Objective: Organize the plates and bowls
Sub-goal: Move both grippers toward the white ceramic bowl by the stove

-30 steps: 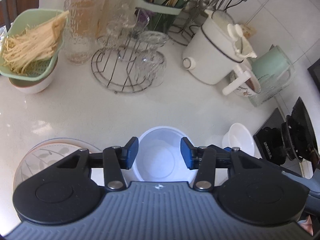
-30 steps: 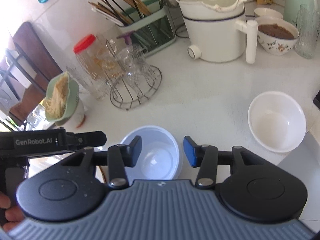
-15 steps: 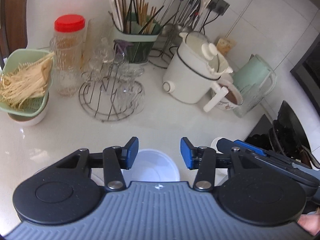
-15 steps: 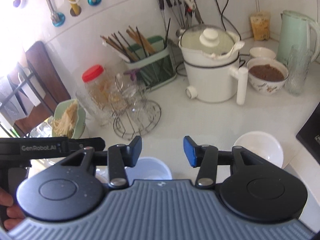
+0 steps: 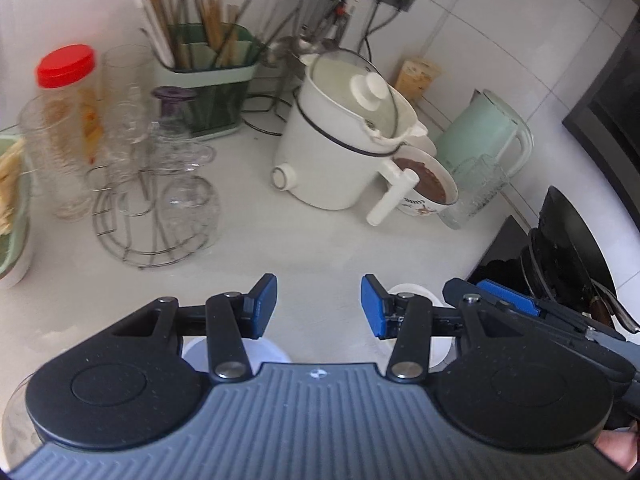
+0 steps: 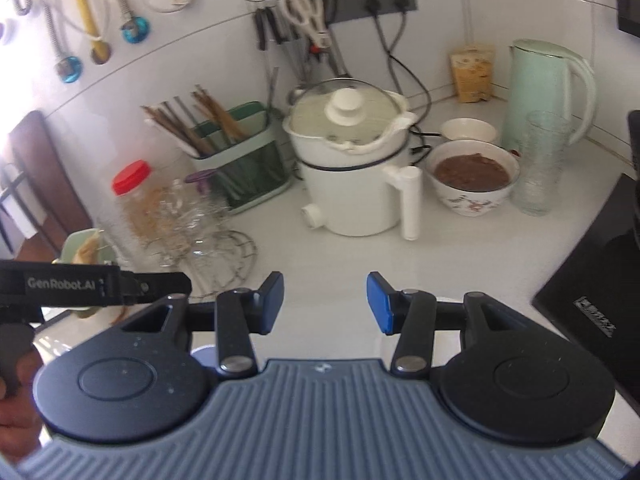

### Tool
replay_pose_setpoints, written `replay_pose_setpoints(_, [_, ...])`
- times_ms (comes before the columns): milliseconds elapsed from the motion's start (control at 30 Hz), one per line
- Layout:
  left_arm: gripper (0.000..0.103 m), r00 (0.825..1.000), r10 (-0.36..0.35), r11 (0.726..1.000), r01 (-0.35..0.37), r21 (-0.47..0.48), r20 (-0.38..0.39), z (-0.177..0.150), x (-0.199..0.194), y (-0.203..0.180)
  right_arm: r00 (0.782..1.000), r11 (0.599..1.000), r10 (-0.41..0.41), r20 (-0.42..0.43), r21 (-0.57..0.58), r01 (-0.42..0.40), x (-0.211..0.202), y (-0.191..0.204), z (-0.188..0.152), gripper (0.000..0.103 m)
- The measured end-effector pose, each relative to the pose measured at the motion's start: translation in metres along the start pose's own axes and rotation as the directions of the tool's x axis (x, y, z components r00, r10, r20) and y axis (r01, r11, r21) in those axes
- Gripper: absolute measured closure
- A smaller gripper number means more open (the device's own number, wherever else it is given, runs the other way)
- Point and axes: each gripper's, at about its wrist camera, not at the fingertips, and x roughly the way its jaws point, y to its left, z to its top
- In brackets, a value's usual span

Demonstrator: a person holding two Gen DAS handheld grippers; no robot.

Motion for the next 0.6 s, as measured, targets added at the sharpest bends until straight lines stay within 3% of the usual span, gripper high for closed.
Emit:
replay_pose_setpoints(333, [0.051,0.994,-0.032,0.995,0.041,0.087,-0.102,-0.001,0.063,-0.036,0.993,0.991,-0.117,-0.032,0.056,0.118,0.013,-0.051,-0.019,0.054])
replay_pose_setpoints(600, [0.051,0.978,-0.071,0.985,0.1,0.14,-0.198,-0.009,0.118,-0.053,0.989,0.986,-0.139,-0.046,0.082,0.143,0.028,-0.081,-0.041,0.055])
